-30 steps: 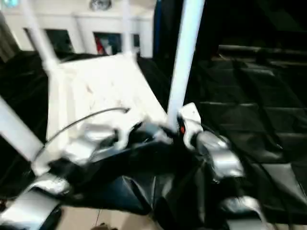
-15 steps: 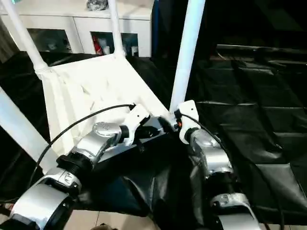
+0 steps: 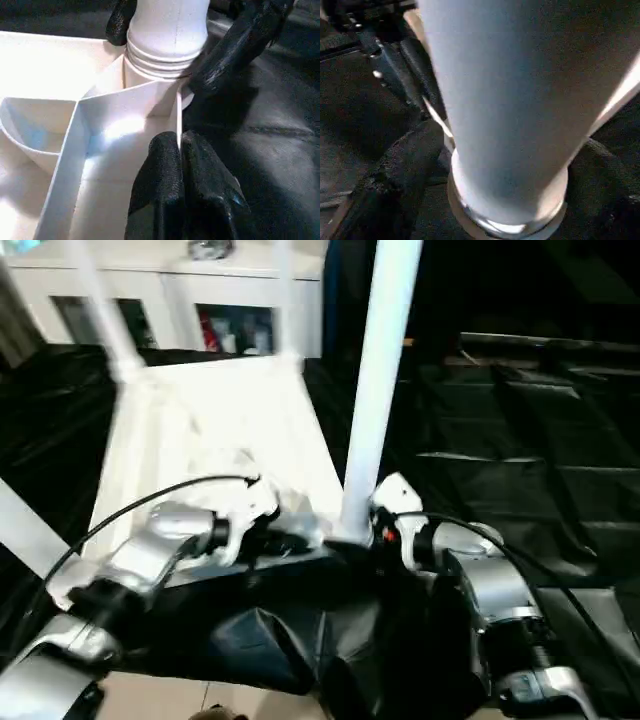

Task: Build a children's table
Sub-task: Rotate leg to tighten

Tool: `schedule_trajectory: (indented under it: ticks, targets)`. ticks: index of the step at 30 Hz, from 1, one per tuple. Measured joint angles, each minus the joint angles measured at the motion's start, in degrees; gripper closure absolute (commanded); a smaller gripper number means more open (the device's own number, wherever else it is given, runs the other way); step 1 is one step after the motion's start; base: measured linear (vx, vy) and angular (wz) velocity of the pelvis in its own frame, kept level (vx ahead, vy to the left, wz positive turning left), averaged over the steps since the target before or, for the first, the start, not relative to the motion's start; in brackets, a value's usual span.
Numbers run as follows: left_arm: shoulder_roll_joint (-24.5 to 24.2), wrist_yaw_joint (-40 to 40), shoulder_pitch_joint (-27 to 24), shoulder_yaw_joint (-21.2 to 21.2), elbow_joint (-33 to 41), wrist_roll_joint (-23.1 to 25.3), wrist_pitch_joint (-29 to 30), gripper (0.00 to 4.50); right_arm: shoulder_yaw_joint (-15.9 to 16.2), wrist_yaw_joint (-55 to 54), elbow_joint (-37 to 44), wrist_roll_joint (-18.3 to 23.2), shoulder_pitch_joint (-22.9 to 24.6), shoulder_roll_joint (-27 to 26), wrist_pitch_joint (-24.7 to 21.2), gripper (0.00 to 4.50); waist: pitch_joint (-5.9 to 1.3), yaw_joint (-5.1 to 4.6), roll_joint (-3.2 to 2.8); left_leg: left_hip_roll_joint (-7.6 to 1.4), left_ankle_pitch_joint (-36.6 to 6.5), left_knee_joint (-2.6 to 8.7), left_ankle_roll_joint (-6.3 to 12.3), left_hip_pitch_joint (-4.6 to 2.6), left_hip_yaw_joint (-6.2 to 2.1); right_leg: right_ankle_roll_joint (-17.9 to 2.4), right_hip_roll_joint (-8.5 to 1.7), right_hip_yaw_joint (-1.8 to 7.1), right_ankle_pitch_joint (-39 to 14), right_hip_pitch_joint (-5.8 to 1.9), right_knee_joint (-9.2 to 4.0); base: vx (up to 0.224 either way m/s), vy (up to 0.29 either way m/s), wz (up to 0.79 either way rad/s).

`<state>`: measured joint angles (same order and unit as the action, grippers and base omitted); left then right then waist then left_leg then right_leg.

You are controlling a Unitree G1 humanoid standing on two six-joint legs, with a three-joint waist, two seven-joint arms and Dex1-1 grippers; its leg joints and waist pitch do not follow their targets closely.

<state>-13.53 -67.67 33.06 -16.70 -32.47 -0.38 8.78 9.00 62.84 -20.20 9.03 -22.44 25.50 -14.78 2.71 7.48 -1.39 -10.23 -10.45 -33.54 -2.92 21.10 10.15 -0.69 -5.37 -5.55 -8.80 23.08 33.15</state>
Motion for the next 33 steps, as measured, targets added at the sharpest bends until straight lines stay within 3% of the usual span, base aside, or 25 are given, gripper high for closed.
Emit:
schedule_trajectory:
  ticks: [2,3,8,9,12,13,20,25,29,33]
  targets:
    - [-0.6,-0.8,-0.6,0.0,1.2,0.0,0.3,4.5,0.1,1.3,0.3,0.3,0.0,0.2,-0.4,0.62,0.03,0.09,0.04,-0.01,0.0,0.02,0.0,0.0,0.0,0.0,0.01,-0.01,0.0,0.02,0.01,0.0,0.0,0.0]
    - [-1.2,-1.3,-1.3,0.0,2.5,-0.3,0.8,4.5,0.2,2.1,0.8,0.5,0.1,0.2,-0.9,0.94,0.03,0.19,0.05,-0.02,0.0,0.04,0.0,0.0,0.0,0.0,0.01,-0.01,0.0,0.03,0.02,0.0,0.0,0.0]
    - [-2.2,-2.8,-2.2,-0.5,4.6,-0.8,2.0,4.5,0.6,3.9,1.1,0.7,0.1,0.7,-1.4,1.12,0.14,0.58,0.24,-0.02,0.0,0.03,0.0,0.02,0.01,0.0,0.01,-0.01,0.0,0.06,0.02,0.0,0.0,0.0]
    - [-2.3,-2.8,-2.3,-0.6,4.7,-0.9,2.1,4.5,0.7,3.9,1.1,0.7,0.1,0.7,-1.4,1.4,0.17,0.59,0.28,-0.02,0.0,0.02,0.0,0.02,0.01,0.0,0.01,-0.01,0.0,0.06,0.02,0.0,0.0,0.0]
    - [-2.6,-3.2,-2.5,-0.6,5.3,-1.0,2.5,4.5,1.0,3.9,1.3,1.1,0.1,0.7,-2.2,1.42,0.23,0.6,0.39,-0.02,0.0,0.02,0.0,0.02,0.02,0.0,0.01,0.0,0.0,0.06,0.03,0.0,0.0,0.0]
    - [-2.6,-3.2,-2.5,-0.6,5.4,-1.0,2.6,4.5,1.0,3.9,1.5,1.1,0.1,0.7,-2.3,1.66,0.24,0.59,0.4,-0.02,0.0,0.02,0.0,0.02,0.02,0.0,0.01,0.0,0.0,0.06,0.03,0.0,0.0,0.0]
    - [-1.9,-1.5,-2.7,-0.5,5.8,-0.8,3.2,4.5,0.3,2.6,1.6,1.2,0.7,-0.2,-2.4,1.78,0.25,0.63,0.45,-0.02,0.0,-0.02,0.0,0.01,0.02,0.0,0.01,0.0,0.0,0.05,0.05,0.0,0.0,0.0]
    - [5.6,12.2,2.7,0.8,-3.3,2.6,3.2,4.5,-6.1,-15.4,-4.1,-0.8,-0.5,-7.2,-1.3,1.78,0.18,0.0,0.56,0.01,0.0,-0.18,-0.02,-0.24,0.01,0.2,0.0,0.04,-0.1,-0.19,0.03,0.0,0.0,0.0]
    - [9.7,20.3,6.0,2.2,-9.4,3.1,3.1,4.5,-8.5,-27.9,-8.2,-2.2,-3.0,-12.0,-0.3,1.79,0.14,-0.93,0.48,0.06,0.0,-0.16,-0.02,-0.27,-0.01,0.2,-0.02,0.04,-0.1,-0.25,-0.05,0.0,0.0,0.0]
    - [11.9,24.1,8.1,3.3,-13.3,3.2,3.1,4.5,-10.6,-35.8,-10.9,-2.8,-4.9,-16.0,0.1,1.79,0.0,-1.2,0.37,0.06,0.0,-0.18,-0.02,-0.24,-0.05,0.2,-0.01,0.03,-0.1,-0.28,-0.05,0.0,0.0,0.0]
